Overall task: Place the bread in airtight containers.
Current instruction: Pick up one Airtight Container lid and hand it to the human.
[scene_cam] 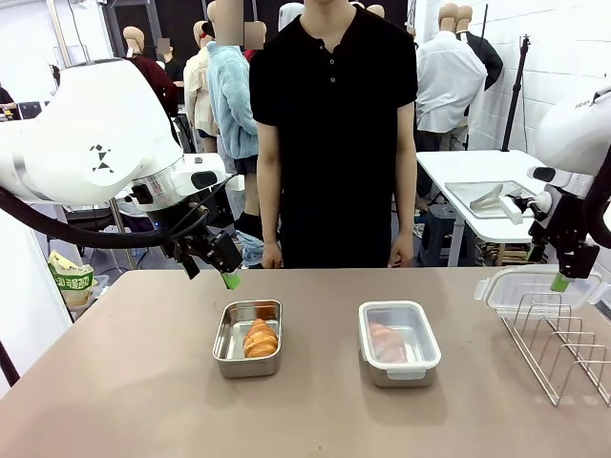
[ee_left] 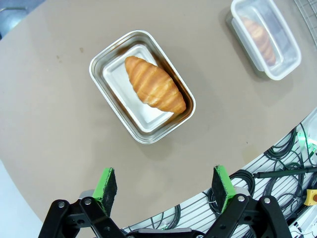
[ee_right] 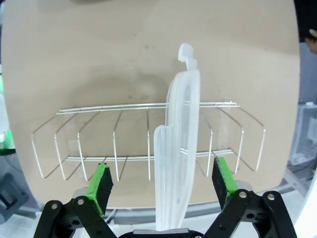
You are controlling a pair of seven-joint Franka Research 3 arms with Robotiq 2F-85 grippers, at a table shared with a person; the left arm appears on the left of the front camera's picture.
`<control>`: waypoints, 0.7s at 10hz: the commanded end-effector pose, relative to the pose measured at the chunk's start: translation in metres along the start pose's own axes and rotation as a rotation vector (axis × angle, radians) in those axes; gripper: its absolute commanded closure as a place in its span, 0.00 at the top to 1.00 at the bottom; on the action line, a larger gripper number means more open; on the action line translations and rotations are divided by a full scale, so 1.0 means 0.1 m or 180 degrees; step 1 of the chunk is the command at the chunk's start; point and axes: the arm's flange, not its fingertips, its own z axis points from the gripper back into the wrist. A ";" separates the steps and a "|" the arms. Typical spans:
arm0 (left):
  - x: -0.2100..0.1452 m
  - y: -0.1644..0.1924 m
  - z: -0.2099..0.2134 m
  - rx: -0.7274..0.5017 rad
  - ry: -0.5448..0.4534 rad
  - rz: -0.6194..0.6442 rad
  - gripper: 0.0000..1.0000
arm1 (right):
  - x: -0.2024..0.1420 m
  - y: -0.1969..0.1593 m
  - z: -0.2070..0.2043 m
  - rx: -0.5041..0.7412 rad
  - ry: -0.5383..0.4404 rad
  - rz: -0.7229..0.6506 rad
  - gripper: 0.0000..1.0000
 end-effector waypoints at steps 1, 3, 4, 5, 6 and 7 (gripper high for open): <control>0.00 0.01 0.00 -0.0007 -0.0005 0.0003 1.00 | -0.01 -0.01 -0.12 -0.0001 -0.0043 -0.0118 1.00; 0.00 0.01 0.00 -0.0007 -0.0005 0.0003 1.00 | 0.04 -0.04 -0.22 0.0116 -0.0045 -0.0047 1.00; 0.00 0.01 0.00 -0.0007 -0.0005 0.0003 1.00 | 0.05 -0.05 -0.25 0.0131 -0.0044 -0.0035 1.00; 0.00 0.01 0.00 -0.0007 -0.0005 0.0003 1.00 | 0.05 -0.05 -0.28 0.0164 -0.0017 -0.0024 1.00; 0.00 0.01 0.00 -0.0007 -0.0005 0.0003 1.00 | 0.04 -0.05 -0.30 0.0171 -0.0004 -0.0024 1.00; 0.00 0.01 0.00 -0.0007 -0.0005 0.0003 1.00 | 0.03 -0.06 -0.29 0.0172 0.0041 -0.0021 0.89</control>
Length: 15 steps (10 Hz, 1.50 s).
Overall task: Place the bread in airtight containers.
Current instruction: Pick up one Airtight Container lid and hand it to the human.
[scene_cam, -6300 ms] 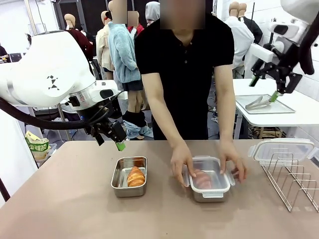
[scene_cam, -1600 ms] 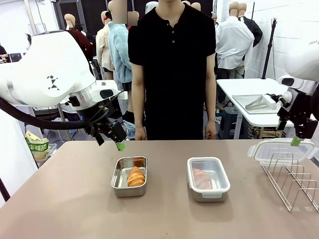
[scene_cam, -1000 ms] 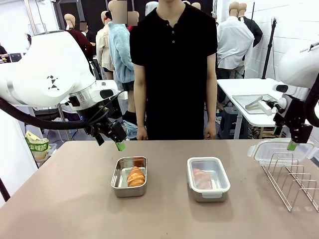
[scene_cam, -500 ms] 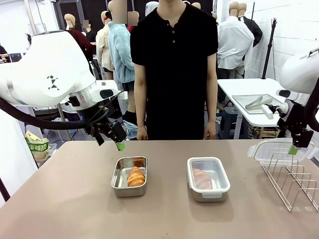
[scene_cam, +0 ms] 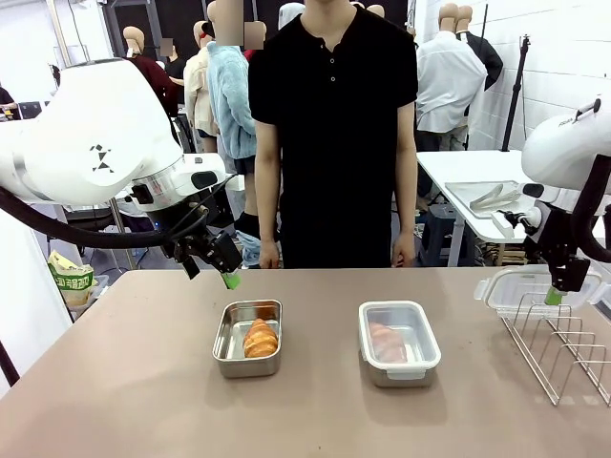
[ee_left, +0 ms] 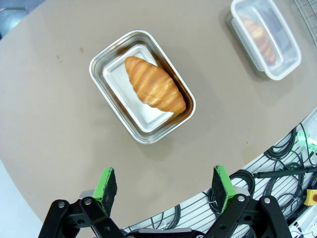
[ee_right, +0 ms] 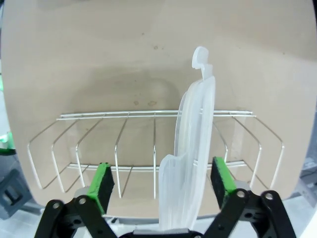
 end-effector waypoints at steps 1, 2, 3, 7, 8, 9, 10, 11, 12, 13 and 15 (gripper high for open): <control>0.00 0.01 0.00 -0.0007 -0.0005 0.0003 1.00 | -0.01 -0.03 -0.01 0.0007 0.0055 -0.0020 0.70; 0.00 0.01 0.00 -0.0007 -0.0005 0.0003 1.00 | -0.01 -0.03 -0.02 0.0027 0.0065 0.0000 0.51; 0.00 0.01 0.00 -0.0007 -0.0005 0.0003 1.00 | -0.01 -0.04 -0.02 0.0035 0.0067 0.0008 0.31; 0.00 0.01 0.00 -0.0007 -0.0005 0.0003 1.00 | -0.01 -0.04 -0.03 0.0054 0.0078 0.0004 0.00; 0.00 0.01 0.00 -0.0007 -0.0005 0.0003 1.00 | -0.01 -0.03 -0.02 0.0049 0.0087 -0.0003 0.00; 0.00 0.01 0.00 -0.0007 -0.0005 0.0003 1.00 | -0.02 -0.03 -0.01 0.0045 0.0093 0.0000 0.00; 0.00 0.01 0.00 -0.0007 -0.0005 0.0003 1.00 | -0.02 -0.02 -0.01 0.0041 0.0099 0.0005 0.00; 0.00 0.01 0.00 -0.0007 -0.0005 0.0003 1.00 | -0.02 -0.02 0.00 0.0025 0.0089 0.0007 0.00; 0.00 0.01 0.00 -0.0007 -0.0005 0.0003 1.00 | -0.01 -0.01 0.03 0.0016 0.0052 -0.0009 0.00; 0.00 0.01 0.00 -0.0007 -0.0005 0.0003 1.00 | -0.02 0.00 0.07 0.0005 0.0050 -0.0065 0.00; 0.00 0.01 0.00 -0.0007 -0.0005 0.0003 1.00 | 0.01 0.05 0.20 0.0044 0.0047 -0.0034 0.00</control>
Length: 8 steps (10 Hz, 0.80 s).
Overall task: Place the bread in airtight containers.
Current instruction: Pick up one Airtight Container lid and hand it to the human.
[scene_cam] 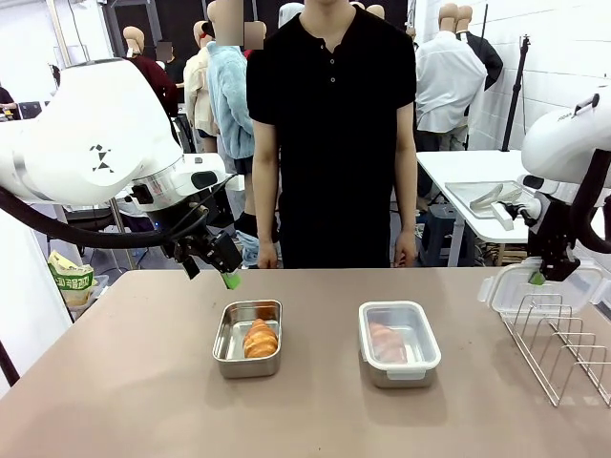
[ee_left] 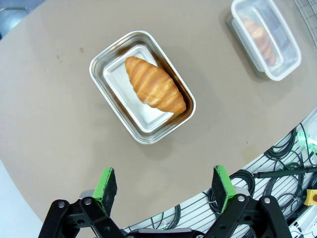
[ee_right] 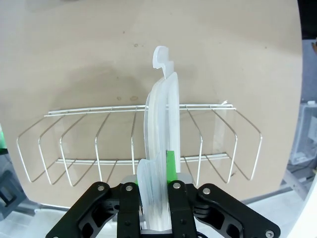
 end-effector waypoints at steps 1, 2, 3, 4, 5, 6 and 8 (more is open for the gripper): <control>0.00 0.01 0.00 -0.0007 -0.0005 0.0003 1.00 | 0.04 0.20 0.23 0.0218 0.0017 -0.0027 0.00; 0.00 0.01 0.00 -0.0007 -0.0005 0.0003 1.00 | 0.05 0.26 0.43 0.0249 -0.0048 -0.0018 0.00; 0.00 0.01 0.00 -0.0007 -0.0005 0.0003 1.00 | 0.06 0.31 0.57 0.0241 -0.0035 -0.0039 0.00; 0.00 0.01 0.00 -0.0007 -0.0005 0.0003 1.00 | 0.10 0.38 0.74 0.0240 -0.0033 -0.0047 0.00; 0.00 0.01 0.00 -0.0007 -0.0005 0.0003 1.00 | 0.12 0.43 0.91 0.0238 0.0014 -0.0088 0.00; 0.00 0.01 0.00 -0.0007 -0.0005 0.0003 1.00 | 0.15 0.48 1.08 0.0185 0.0033 -0.0090 0.00; 0.00 0.01 0.00 -0.0007 -0.0005 0.0003 1.00 | 0.25 0.56 1.43 0.0119 -0.0036 0.0066 0.00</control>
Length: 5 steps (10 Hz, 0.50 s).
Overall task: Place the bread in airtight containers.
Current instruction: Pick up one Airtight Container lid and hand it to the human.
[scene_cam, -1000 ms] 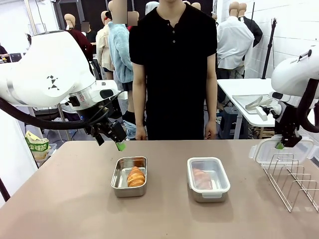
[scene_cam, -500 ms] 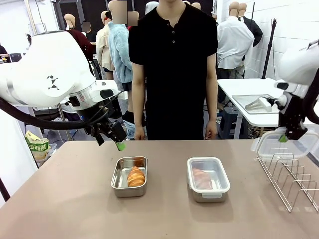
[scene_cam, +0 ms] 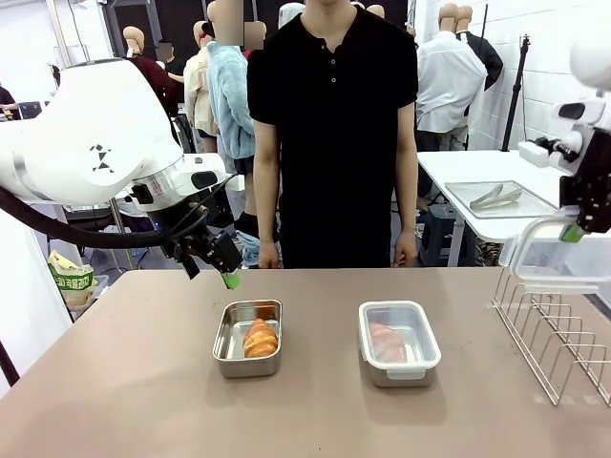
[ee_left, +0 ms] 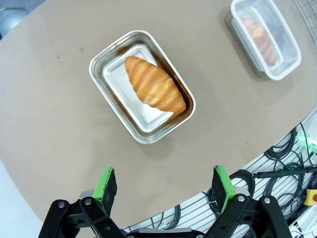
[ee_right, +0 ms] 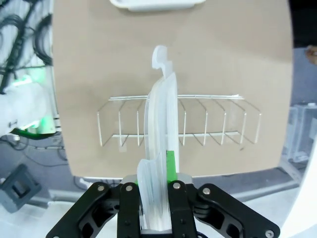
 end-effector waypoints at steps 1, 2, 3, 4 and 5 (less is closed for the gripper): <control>0.00 0.01 0.00 -0.0007 -0.0006 0.0003 1.00 | 0.12 -0.02 0.28 -0.0084 0.0016 0.0130 0.00; 0.00 0.01 0.00 -0.0007 -0.0006 0.0003 1.00 | 0.22 -0.04 0.45 -0.0245 0.0098 0.0262 0.00; 0.00 0.01 0.00 -0.0007 -0.0006 0.0003 1.00 | 0.39 -0.08 0.62 -0.0413 0.0203 0.0459 0.00; 0.00 0.01 0.00 -0.0007 -0.0006 0.0003 1.00 | 0.57 -0.14 0.75 -0.0557 0.0277 0.0689 0.00; 0.00 0.01 0.00 -0.0007 -0.0006 0.0003 1.00 | 0.79 -0.19 0.87 -0.0781 0.0296 0.0989 0.00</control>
